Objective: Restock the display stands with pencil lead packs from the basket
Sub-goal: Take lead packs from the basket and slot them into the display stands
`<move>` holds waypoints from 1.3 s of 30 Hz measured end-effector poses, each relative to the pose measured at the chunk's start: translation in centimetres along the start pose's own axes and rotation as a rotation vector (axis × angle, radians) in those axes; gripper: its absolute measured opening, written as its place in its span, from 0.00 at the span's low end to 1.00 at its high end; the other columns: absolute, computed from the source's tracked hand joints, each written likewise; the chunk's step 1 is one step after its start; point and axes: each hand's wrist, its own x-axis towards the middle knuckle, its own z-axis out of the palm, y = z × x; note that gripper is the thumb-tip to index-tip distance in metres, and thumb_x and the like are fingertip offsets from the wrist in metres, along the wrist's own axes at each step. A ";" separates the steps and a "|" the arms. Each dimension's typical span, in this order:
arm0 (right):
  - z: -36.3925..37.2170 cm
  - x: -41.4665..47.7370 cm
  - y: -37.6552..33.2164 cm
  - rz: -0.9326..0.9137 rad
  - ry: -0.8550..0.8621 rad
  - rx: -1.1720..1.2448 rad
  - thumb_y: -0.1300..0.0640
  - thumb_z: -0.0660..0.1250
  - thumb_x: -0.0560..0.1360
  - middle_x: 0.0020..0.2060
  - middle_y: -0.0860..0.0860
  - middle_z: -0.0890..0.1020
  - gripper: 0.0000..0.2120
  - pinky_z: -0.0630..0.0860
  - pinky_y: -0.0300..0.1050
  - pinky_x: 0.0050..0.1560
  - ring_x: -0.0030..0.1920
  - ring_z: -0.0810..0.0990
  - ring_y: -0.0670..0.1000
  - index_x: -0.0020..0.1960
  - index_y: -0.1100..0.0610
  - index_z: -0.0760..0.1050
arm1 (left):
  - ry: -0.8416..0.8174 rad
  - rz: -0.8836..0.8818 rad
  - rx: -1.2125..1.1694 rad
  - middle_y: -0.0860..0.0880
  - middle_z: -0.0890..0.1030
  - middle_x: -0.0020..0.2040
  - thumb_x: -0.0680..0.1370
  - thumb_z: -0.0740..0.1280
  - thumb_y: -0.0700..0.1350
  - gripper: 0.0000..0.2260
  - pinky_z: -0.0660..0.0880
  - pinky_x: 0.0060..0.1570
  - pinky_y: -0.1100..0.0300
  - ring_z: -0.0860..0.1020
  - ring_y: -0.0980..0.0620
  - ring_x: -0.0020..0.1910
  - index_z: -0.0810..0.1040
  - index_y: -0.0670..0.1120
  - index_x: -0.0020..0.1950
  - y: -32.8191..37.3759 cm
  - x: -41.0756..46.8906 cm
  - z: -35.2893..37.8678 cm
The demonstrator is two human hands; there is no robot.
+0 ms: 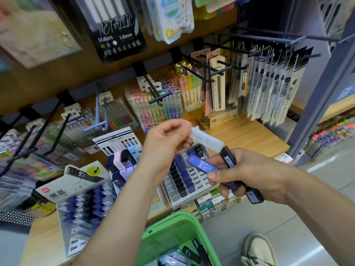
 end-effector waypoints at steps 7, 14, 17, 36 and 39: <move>1.8 1.8 -0.2 -0.080 0.240 0.395 0.63 0.72 0.72 0.30 0.48 0.73 0.08 0.59 0.34 0.19 0.24 0.65 0.43 0.47 0.58 0.74 | 0.280 -0.162 -0.413 0.43 0.83 0.37 0.68 0.72 0.42 0.07 0.78 0.33 0.65 0.81 0.54 0.32 0.81 0.41 0.43 -0.9 -4.1 -0.8; 5.8 3.7 -0.5 -0.155 0.243 0.575 0.64 0.68 0.75 0.33 0.52 0.76 0.04 0.58 0.33 0.18 0.23 0.66 0.43 0.50 0.60 0.78 | 0.346 -0.196 -0.619 0.39 0.84 0.45 0.69 0.72 0.41 0.13 0.79 0.37 0.63 0.83 0.50 0.38 0.78 0.37 0.50 -2.5 -8.5 0.4; 7.2 4.3 -0.8 -0.157 0.226 0.436 0.63 0.69 0.75 0.28 0.50 0.74 0.06 0.58 0.33 0.19 0.23 0.66 0.43 0.51 0.60 0.77 | 0.363 -0.199 -0.566 0.40 0.84 0.43 0.67 0.73 0.42 0.11 0.79 0.39 0.62 0.83 0.49 0.39 0.79 0.39 0.46 -2.5 -9.5 -1.1; 9.4 8.0 -1.6 0.022 0.441 0.222 0.59 0.68 0.74 0.32 0.52 0.80 0.14 0.58 0.36 0.19 0.23 0.68 0.47 0.56 0.65 0.78 | 0.393 -0.077 0.510 0.53 0.85 0.38 0.73 0.73 0.39 0.06 0.80 0.42 0.64 0.84 0.54 0.38 0.85 0.50 0.44 1.0 -2.7 -15.6; 9.3 8.1 -1.7 0.015 0.443 0.272 0.60 0.66 0.75 0.32 0.52 0.80 0.13 0.58 0.37 0.18 0.23 0.69 0.47 0.56 0.65 0.78 | 0.455 -0.062 0.750 0.51 0.85 0.43 0.75 0.72 0.41 0.04 0.79 0.51 0.58 0.83 0.53 0.43 0.84 0.47 0.49 -0.6 0.2 -16.2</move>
